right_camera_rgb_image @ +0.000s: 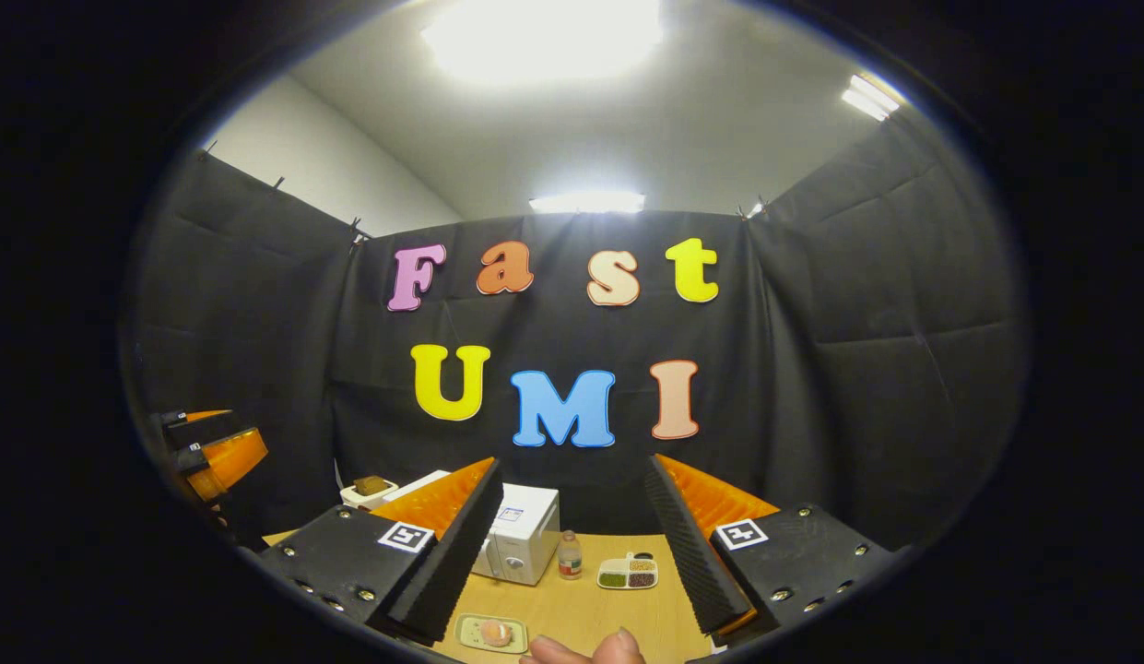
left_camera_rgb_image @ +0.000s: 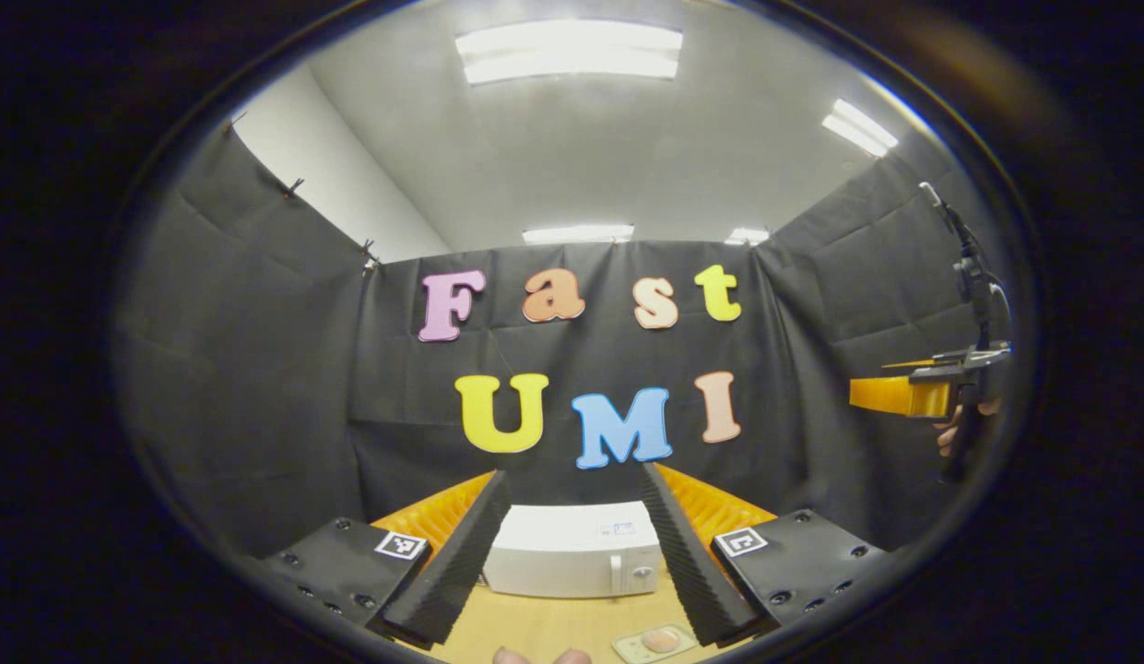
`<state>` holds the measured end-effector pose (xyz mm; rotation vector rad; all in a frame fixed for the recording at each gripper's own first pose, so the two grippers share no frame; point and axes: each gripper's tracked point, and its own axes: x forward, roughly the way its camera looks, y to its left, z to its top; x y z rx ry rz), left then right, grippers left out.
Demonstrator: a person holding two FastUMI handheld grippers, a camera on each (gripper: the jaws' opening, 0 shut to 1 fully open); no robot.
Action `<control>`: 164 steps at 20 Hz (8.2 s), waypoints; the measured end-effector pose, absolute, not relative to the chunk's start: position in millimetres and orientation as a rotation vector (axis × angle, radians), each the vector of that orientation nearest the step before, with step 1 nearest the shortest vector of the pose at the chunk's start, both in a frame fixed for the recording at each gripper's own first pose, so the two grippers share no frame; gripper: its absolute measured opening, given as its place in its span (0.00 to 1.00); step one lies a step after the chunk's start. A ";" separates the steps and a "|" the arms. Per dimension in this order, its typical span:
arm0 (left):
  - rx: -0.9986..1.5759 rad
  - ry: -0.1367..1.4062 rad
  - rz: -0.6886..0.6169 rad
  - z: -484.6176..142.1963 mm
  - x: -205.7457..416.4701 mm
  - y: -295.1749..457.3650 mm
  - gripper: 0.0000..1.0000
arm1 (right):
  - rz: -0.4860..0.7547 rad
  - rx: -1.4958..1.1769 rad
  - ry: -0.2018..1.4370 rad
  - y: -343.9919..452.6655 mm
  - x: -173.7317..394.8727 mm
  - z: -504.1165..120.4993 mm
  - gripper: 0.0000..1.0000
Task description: Open the microwave oven with the left hand, put the food in, and close the microwave oven.
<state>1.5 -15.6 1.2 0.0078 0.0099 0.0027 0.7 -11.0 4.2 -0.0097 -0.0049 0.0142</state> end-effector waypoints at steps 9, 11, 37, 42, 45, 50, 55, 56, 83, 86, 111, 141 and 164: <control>0.018 0.033 0.011 -9.4 9.2 -36.4 0.96 | 0.036 -0.010 0.017 -25.3 4.6 -2.1 0.95; 0.018 0.038 0.012 -15.4 13.9 -44.3 0.96 | 0.046 -0.006 0.027 -30.9 9.1 -6.2 0.95; 0.055 0.162 -0.080 -269.1 189.3 -86.7 0.94 | -0.293 -0.052 0.039 -105.8 112.1 -28.0 0.96; 0.036 0.254 -0.110 -356.6 213.3 -94.6 0.97 | -0.339 -0.097 0.089 -101.8 122.8 -43.3 0.96; 0.038 0.305 -0.114 -405.6 230.7 -96.6 0.94 | -0.369 -0.131 0.126 -104.5 123.4 -54.0 0.96; 0.047 0.359 -0.129 -472.6 254.6 -103.6 0.96 | -0.416 -0.157 0.167 -109.1 123.0 -66.9 0.96; 0.023 0.425 -0.120 -529.8 280.4 -105.5 0.93 | -0.448 -0.176 0.205 -112.6 124.1 -77.7 0.95; 0.026 0.444 -0.124 -541.2 286.2 -108.3 0.92 | -0.453 -0.180 0.212 -113.6 123.5 -80.2 0.95; 0.052 0.519 -0.211 -589.4 324.7 -117.4 0.17 | -0.391 -0.085 0.135 -83.6 88.4 -73.2 0.95; 0.073 0.529 -0.228 -589.6 324.4 -117.8 0.17 | -0.381 -0.071 0.126 -79.9 82.6 -73.1 0.95; 0.086 0.688 -0.002 -563.9 122.8 15.5 0.12 | -0.087 0.081 0.148 -58.2 40.0 -112.7 0.95; -0.017 0.712 -0.049 -554.3 12.6 250.0 0.64 | -0.024 -0.005 0.713 124.5 102.2 -387.4 0.97; 0.175 0.701 0.505 -352.9 -125.0 180.7 1.00 | 0.202 -0.092 1.127 149.2 81.4 -603.2 0.75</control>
